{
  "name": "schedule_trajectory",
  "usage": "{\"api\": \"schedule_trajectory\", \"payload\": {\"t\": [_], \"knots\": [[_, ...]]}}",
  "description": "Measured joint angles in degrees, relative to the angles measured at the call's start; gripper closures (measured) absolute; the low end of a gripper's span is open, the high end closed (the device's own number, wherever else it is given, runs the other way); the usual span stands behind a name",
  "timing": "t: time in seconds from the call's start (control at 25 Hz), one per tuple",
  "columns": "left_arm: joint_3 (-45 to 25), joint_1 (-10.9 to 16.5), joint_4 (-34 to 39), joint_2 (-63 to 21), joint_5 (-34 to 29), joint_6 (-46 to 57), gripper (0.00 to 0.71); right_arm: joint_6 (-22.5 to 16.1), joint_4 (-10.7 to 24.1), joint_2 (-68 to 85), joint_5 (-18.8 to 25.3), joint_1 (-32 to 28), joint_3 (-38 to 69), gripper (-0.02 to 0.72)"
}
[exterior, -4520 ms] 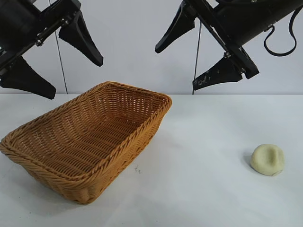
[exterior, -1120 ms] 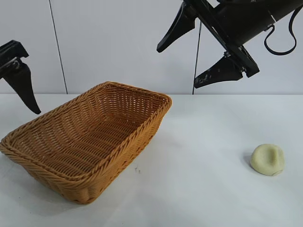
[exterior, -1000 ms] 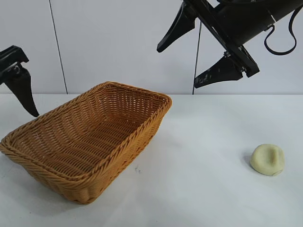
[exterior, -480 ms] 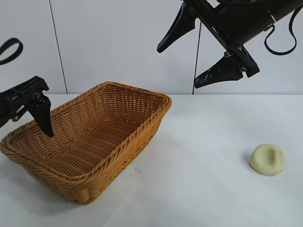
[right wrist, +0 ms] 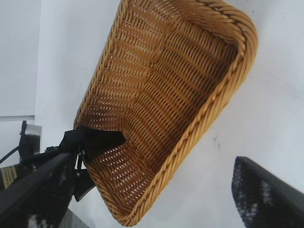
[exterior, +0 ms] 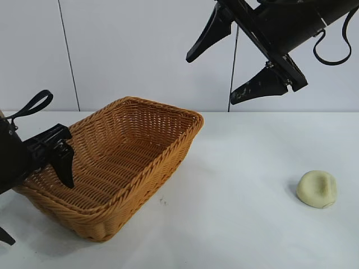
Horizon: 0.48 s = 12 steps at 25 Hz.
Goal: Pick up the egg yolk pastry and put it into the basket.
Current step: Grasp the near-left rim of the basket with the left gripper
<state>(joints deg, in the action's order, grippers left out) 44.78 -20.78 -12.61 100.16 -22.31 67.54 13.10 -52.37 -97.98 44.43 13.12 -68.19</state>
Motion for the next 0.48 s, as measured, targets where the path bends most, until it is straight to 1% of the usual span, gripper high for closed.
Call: {"api": "schedule_trajectory", "payload": {"t": [0.08,0.12,0.28,0.48], "knots": [[0.0,0.0,0.0,0.0,-0.06,0.0,0.57,0.0,0.0,0.0,0.0,0.0,0.0,0.059],[0.0,0.0,-0.49,0.0,-0.01,0.36,0.606,0.0,0.0,0.0,0.0,0.0,0.0,0.059],[1.13,0.0,-0.48,-0.06,-1.76,0.2,0.611,0.0,0.07,0.0,0.0,0.0,0.0,0.059],[6.91,0.07,-0.47,-1.35,-7.01,-5.93,0.613,0.0,0.18,0.0,0.0,0.0,0.0,0.059]]}}
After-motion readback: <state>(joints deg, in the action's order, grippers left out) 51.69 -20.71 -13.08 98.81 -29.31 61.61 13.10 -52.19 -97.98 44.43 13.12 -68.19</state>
